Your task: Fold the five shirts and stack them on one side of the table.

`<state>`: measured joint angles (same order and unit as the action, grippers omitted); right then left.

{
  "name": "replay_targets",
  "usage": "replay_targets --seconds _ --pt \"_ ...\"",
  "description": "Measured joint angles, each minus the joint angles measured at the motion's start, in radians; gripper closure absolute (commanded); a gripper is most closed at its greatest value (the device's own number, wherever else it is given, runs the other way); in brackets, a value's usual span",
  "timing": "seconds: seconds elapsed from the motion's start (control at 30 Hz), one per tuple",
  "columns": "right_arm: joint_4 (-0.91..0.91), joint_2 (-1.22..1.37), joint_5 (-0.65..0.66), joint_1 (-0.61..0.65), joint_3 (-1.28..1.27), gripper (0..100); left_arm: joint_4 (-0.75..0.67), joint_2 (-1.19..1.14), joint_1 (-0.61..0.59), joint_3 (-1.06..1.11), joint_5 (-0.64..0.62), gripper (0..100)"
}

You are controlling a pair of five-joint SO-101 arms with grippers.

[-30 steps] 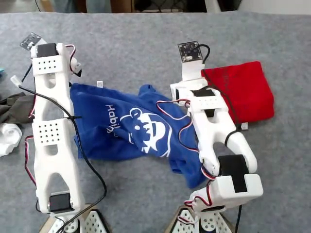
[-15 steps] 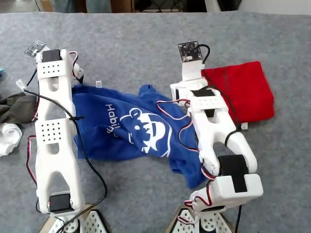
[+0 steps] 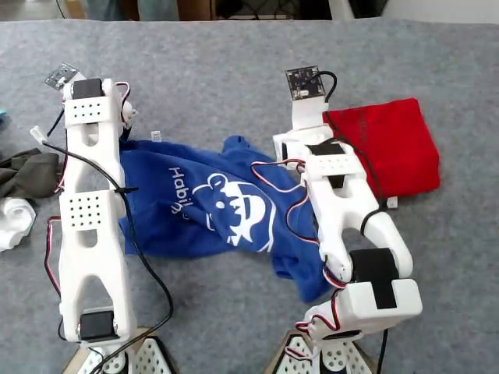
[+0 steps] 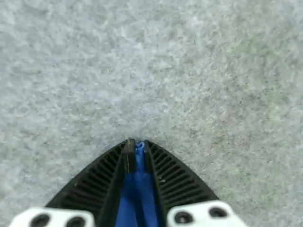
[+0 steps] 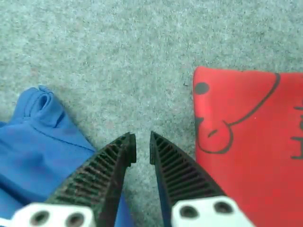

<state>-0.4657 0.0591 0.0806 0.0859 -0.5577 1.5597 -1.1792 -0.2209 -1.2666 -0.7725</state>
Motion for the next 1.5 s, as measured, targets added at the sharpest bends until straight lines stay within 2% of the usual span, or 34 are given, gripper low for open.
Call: replay_targets --seconds 0.1,0.2,0.37,0.53,0.63,0.8,0.97,1.07,1.27,1.37,1.5 --pt "0.0 0.0 0.0 0.0 0.0 93.8 0.005 0.0 0.0 -0.006 0.002 97" --pt "0.0 0.0 0.0 0.0 0.0 93.8 0.068 -0.005 0.003 -0.06 0.018 97" --pt "0.0 0.0 -0.003 -0.012 0.003 93.7 0.18 0.003 0.003 -0.216 0.129 97" --pt "-0.026 0.0 -0.006 -0.078 0.068 93.5 0.198 0.127 -0.034 -0.19 0.265 97" --pt "-0.087 0.0 -0.005 -0.075 0.13 93.4 0.199 0.273 -0.092 -0.051 0.356 97" --pt "-0.203 0.0 -0.005 -0.051 0.221 93.4 0.199 0.588 -0.196 0.37 0.517 97" --pt "-0.259 0.0 -0.005 0.058 0.258 93.4 0.196 0.875 -0.305 0.821 0.729 97" --pt "-0.292 0.002 -0.005 0.146 0.258 93.4 0.196 1.003 -0.404 1.016 0.822 97" --pt "-0.333 0.003 -0.038 0.273 0.258 93.1 0.196 1.152 -0.6 1.2 1.011 97" --pt "-0.333 0.006 -0.043 0.319 0.258 87.1 0.196 1.174 -0.664 1.254 1.074 97" --pt "-0.333 0.041 -0.063 0.427 0.259 79.8 0.192 1.174 -0.715 1.298 1.086 97"
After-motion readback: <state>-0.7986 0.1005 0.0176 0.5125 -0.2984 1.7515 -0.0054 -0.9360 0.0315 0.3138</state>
